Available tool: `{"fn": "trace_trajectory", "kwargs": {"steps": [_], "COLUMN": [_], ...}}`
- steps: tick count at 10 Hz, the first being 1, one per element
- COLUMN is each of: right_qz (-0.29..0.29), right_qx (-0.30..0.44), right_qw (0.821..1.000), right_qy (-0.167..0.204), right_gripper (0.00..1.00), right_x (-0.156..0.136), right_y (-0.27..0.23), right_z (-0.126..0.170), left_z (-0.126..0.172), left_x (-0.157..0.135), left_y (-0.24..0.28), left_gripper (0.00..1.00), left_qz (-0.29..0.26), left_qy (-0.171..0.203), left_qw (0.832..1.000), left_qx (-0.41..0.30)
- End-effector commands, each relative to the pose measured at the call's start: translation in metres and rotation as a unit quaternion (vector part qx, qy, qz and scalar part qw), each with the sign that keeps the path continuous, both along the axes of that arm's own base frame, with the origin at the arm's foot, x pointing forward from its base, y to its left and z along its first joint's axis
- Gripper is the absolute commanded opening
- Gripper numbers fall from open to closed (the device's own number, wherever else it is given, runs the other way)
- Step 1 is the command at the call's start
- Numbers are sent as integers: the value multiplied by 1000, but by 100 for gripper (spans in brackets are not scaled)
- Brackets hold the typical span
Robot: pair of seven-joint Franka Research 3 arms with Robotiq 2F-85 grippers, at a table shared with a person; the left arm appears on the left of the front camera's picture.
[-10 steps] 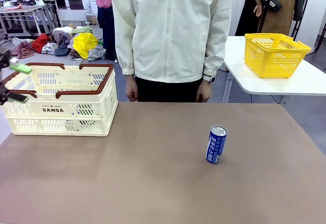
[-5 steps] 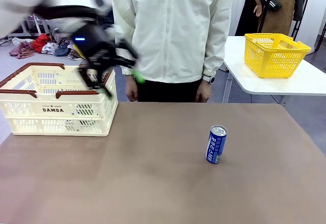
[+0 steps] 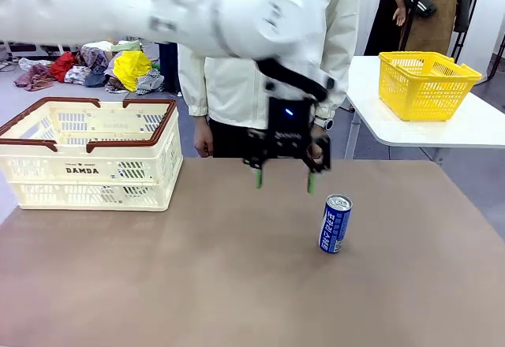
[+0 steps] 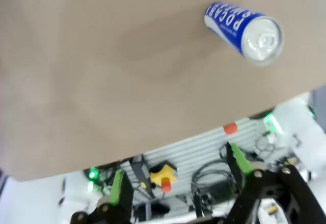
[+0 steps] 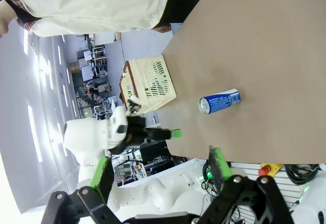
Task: Place the drinks into the Shopping basket.
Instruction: Pick up one drink and place it into the Shopping basket.
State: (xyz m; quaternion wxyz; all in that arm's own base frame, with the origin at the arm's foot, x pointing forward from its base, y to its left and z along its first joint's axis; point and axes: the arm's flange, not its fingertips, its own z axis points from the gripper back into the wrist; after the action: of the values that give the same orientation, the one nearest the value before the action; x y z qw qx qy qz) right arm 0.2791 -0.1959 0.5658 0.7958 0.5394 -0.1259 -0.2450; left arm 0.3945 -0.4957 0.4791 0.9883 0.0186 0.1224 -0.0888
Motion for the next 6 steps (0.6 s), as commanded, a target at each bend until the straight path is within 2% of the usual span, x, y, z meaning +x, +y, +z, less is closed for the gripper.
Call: {"fn": "trace_trajectory", "kwargs": {"steps": [1, 2, 3, 6], "right_qz": [-1, -1, -1, -1], "right_qx": [7, 7, 7, 7], "right_qw": [1000, 1000, 1000, 1000], "right_qy": [3, 3, 3, 3], "right_gripper": [100, 100, 100, 100], "right_x": [1, 1, 1, 1], "right_y": [0, 0, 0, 0], "right_z": [3, 3, 3, 3], "left_z": [28, 33, -12, -12], "left_x": [21, 18, -2, -2], "left_y": [-65, -71, -35, -35], "left_gripper": [100, 100, 100, 100], "left_qz": [31, 45, 1, 1], "left_qy": [-24, -63, -15, -15], "left_qw": [999, 997, 1000, 1000], "left_qx": [24, -18, 17, 17]}}
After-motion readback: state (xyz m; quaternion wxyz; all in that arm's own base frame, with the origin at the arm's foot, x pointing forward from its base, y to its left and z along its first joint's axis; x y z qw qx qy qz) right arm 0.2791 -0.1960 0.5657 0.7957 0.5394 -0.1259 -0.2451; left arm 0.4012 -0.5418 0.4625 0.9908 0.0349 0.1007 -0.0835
